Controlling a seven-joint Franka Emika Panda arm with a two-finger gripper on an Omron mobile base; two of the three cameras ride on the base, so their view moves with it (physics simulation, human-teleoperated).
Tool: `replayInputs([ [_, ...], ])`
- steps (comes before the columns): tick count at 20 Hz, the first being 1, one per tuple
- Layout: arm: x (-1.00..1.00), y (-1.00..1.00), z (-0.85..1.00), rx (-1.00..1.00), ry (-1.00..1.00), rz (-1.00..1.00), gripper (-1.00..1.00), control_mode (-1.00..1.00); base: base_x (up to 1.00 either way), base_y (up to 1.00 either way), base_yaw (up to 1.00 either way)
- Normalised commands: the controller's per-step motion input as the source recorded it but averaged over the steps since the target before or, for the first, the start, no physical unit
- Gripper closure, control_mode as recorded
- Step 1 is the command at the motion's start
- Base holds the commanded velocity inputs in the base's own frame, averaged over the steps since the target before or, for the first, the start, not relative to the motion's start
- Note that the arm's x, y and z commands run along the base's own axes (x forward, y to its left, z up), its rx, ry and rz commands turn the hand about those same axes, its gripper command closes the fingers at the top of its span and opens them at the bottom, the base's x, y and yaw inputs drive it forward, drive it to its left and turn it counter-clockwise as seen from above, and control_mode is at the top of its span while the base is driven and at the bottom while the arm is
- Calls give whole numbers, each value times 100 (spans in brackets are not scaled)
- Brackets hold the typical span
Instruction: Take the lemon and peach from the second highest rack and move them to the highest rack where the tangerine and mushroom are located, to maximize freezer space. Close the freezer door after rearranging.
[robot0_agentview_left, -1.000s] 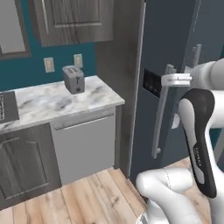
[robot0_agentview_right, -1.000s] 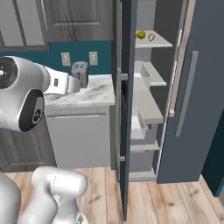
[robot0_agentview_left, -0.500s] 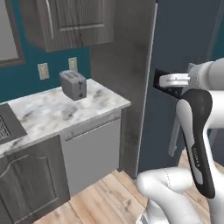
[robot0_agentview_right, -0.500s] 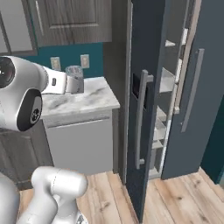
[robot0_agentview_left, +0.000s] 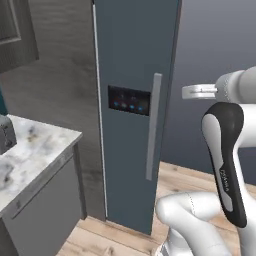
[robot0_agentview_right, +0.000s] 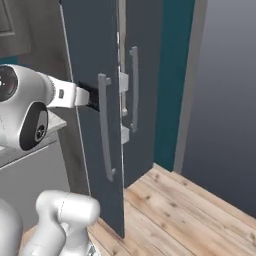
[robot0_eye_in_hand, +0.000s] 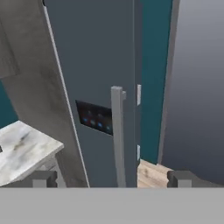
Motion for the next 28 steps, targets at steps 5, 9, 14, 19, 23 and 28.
replayInputs([
  [5,0,0,0,0,0,0,-100,100,25,73,-33],
  [9,0,0,0,0,0,0,-100,100,5,71,-22],
  [14,0,0,0,0,0,0,-100,100,4,58,-23],
  [19,0,0,0,0,0,0,-100,100,26,35,-33],
  [23,0,0,0,0,0,0,-100,100,33,41,-26],
  [28,0,0,0,0,0,0,-100,100,20,48,-15],
])
